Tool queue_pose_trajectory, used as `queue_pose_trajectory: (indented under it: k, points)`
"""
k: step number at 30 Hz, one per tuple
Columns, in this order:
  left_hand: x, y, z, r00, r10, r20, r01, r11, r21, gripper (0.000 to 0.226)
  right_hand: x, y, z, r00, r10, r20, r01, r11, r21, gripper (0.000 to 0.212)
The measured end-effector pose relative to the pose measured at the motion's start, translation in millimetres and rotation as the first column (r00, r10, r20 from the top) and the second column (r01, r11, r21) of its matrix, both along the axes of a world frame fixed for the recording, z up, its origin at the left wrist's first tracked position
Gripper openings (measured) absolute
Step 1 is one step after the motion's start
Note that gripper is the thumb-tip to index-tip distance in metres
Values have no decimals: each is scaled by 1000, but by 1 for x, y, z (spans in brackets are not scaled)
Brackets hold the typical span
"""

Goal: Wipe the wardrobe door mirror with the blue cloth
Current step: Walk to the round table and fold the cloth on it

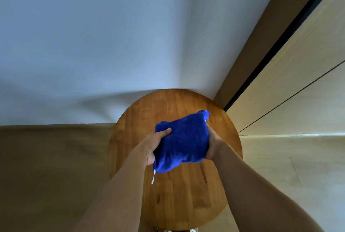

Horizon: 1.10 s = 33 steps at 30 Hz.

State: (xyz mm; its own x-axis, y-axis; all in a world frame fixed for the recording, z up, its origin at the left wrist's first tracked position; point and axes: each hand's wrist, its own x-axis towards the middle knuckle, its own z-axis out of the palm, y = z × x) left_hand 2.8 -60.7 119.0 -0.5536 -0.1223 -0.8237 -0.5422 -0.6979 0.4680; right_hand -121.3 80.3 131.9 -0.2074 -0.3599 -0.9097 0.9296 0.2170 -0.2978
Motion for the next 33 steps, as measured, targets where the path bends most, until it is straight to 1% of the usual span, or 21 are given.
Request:
queue_pose_trajectory:
  k: [2,4,6,8,11,13,14,16,18,19,21,22,23,24,25,26,27,28,30,31,33]
  points:
    - [-2,-4,-3,995,15,97,7,974,-227,30,-5,4,-12,999,-34,-17,36,991,131,83]
    - [-2,-9,-8,991,2,135,51,919,-392,21,-7,6,-19,999,-29,-45,37,983,182,86]
    - [2,-12,-8,986,-117,118,153,916,-371,21,-8,8,-18,998,-14,-54,21,991,133,67]
    - [7,-11,-12,949,-301,96,316,896,-311,44,-8,12,-13,997,-2,-71,3,1000,6,52]
    - [6,-6,-20,900,-397,177,429,743,-513,61,-11,16,-14,988,28,-150,-49,989,-136,40]
    - [3,-5,-24,927,-338,164,365,703,-611,51,-13,15,-19,964,105,-245,-121,991,-50,28]
    - [2,-5,-25,938,-317,138,330,704,-629,45,-14,14,-21,927,190,-324,-177,982,70,22]
    - [-1,-6,-26,956,-277,93,271,723,-635,34,-16,9,-25,735,454,-503,-267,876,401,19]
    - [-4,-6,-28,966,-237,106,245,700,-671,23,-18,4,-27,416,704,-575,-270,700,662,24]
    - [-6,-5,-28,974,-197,112,218,687,-693,20,-20,2,-27,303,770,-562,-249,633,733,25]
    - [-12,-4,-28,996,-41,83,88,710,-698,24,-23,-1,-25,208,816,-539,-220,576,788,26]
    - [-15,-5,-26,997,45,63,10,732,-681,30,-23,-4,-25,252,787,-563,-207,613,763,27]
    - [-18,-7,-24,993,111,48,-53,754,-654,41,-25,-7,-23,378,700,-606,-166,695,700,28]
    - [-20,-9,-21,988,149,30,-99,784,-612,53,-26,-9,-20,563,528,-635,-81,801,594,28]
    - [-22,-12,-19,985,171,-3,-144,822,-551,66,-27,-10,-15,752,287,-594,29,885,464,30]
    - [-23,-14,-16,982,185,-48,-185,858,-479,77,-30,-9,-10,873,71,-483,118,930,349,36]
    - [-23,-16,-14,977,192,-93,-213,887,-410,84,-33,-8,-7,928,-29,-372,133,958,256,43]
    - [-23,-18,-13,975,181,-125,-215,904,-370,89,-36,-6,-4,950,-35,-311,91,982,168,50]
    - [-23,-18,-13,990,78,-116,-120,900,-419,96,-39,-2,-2,943,71,-324,-68,997,22,72]
    - [-22,-18,-13,998,-12,-65,-22,869,-495,98,-39,0,-2,911,172,-373,-182,983,10,77]
    - [-18,-16,-14,975,-188,114,217,734,-643,97,-38,1,-4,766,418,-489,-406,904,136,76]
